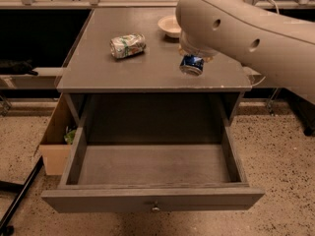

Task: Pick pepsi can from top drawer and place on counter

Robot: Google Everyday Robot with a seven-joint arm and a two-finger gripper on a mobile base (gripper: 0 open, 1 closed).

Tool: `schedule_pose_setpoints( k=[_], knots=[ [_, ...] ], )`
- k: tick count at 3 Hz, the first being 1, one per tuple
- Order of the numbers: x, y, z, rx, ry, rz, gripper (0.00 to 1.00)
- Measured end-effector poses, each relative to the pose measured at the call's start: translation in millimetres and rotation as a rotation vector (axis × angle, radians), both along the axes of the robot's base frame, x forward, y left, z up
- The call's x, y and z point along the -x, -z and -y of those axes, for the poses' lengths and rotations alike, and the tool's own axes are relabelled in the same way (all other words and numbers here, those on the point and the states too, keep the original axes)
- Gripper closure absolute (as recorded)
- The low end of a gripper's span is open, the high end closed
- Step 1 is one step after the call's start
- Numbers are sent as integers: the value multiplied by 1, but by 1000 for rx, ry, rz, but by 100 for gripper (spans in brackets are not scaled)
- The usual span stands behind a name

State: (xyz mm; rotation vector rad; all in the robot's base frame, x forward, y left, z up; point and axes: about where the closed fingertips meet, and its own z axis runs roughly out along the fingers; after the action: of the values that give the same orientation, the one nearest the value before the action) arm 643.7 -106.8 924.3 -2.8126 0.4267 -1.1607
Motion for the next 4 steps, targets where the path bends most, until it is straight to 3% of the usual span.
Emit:
schedule_pose_setpoints(
  k=[1,3,4],
  knots=[
    [-20,-5,-8,57,-7,-13,100],
    [-90,-27,-33,174,-1,-43,100],
    [-87,-18,-31,175,-2,-53,100]
  ],
)
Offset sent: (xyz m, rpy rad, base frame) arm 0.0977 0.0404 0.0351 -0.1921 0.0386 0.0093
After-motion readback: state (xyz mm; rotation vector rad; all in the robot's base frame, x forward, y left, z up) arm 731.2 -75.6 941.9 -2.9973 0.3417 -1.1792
